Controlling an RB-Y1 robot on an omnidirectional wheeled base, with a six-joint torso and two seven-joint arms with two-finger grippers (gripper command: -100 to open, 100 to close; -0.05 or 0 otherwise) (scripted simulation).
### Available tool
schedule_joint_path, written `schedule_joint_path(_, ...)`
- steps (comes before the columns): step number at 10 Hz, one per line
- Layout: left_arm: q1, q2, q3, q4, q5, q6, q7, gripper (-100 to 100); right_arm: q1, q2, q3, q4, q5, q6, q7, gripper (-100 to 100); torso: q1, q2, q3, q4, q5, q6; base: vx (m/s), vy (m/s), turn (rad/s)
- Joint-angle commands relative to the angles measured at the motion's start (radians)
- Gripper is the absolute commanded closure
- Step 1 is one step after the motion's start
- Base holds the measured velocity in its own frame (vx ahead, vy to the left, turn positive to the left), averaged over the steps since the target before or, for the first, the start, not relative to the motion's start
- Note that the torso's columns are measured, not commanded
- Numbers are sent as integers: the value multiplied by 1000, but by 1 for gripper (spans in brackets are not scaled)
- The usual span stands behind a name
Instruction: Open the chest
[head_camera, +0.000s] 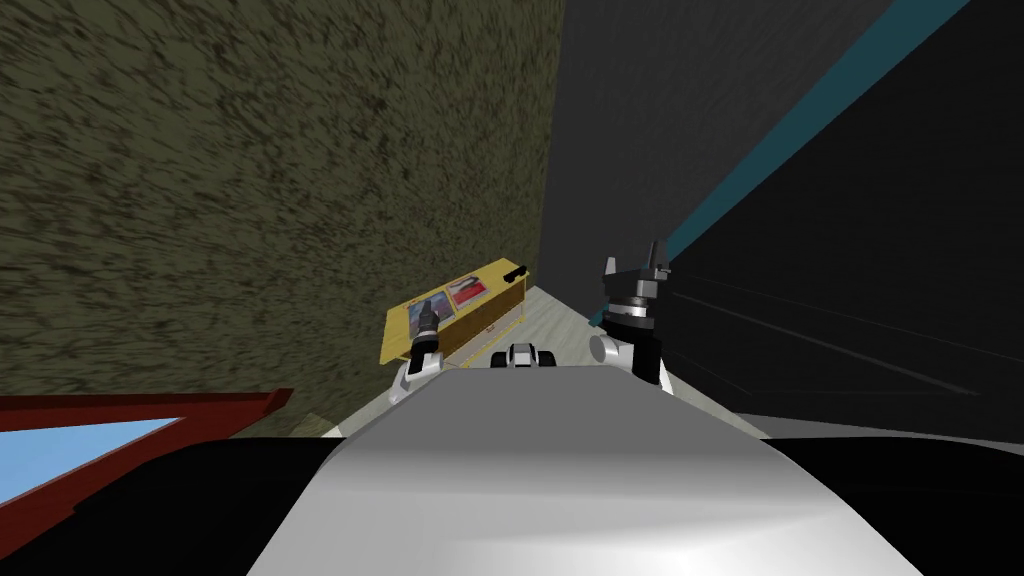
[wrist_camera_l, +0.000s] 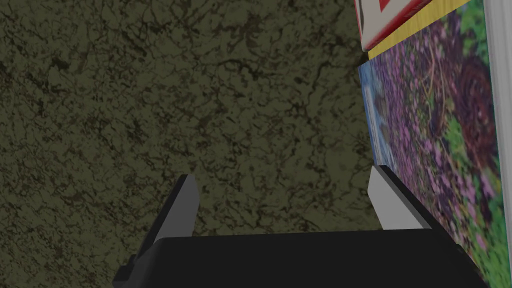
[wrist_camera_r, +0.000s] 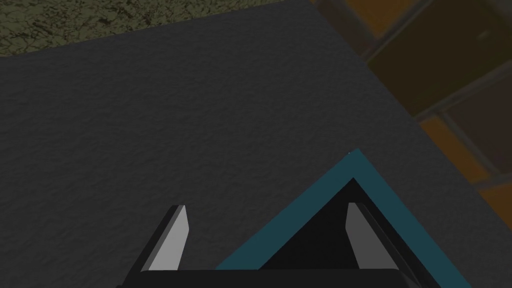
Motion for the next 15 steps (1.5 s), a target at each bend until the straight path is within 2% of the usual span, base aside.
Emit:
schedule_joint_path(1,2,-19,12,62,13,15,3,-100,0,0,0,0,0,0,0,0,-1,-2,0,-2,4,1,114,-182,89)
schedule_joint_path(4,2,-19,12,62,13,15,3,-100,0,0,0,0,0,0,0,0,4,-3,0,-4,8,4,23,-59,19)
schedule_joint_path(5,-1,-24,25,85,19,19,2,-100,0,0,0,0,0,0,0,0,6,-5,-1,-4,8,3,34,-63,34)
schedule_joint_path(9,-4,-30,37,107,24,24,1,-100,0,0,0,0,0,0,0,0,2,-8,-4,-3,4,0,50,-88,40)
schedule_joint_path(11,-4,-30,37,107,24,24,1,-100,0,0,0,0,0,0,0,0,3,-7,-3,-3,5,4,11,-27,6)
schedule_joint_path(15,-10,-42,61,149,34,32,0,-100,0,0,0,0,0,0,0,0,-2,-8,-4,-4,4,2,48,-94,44)
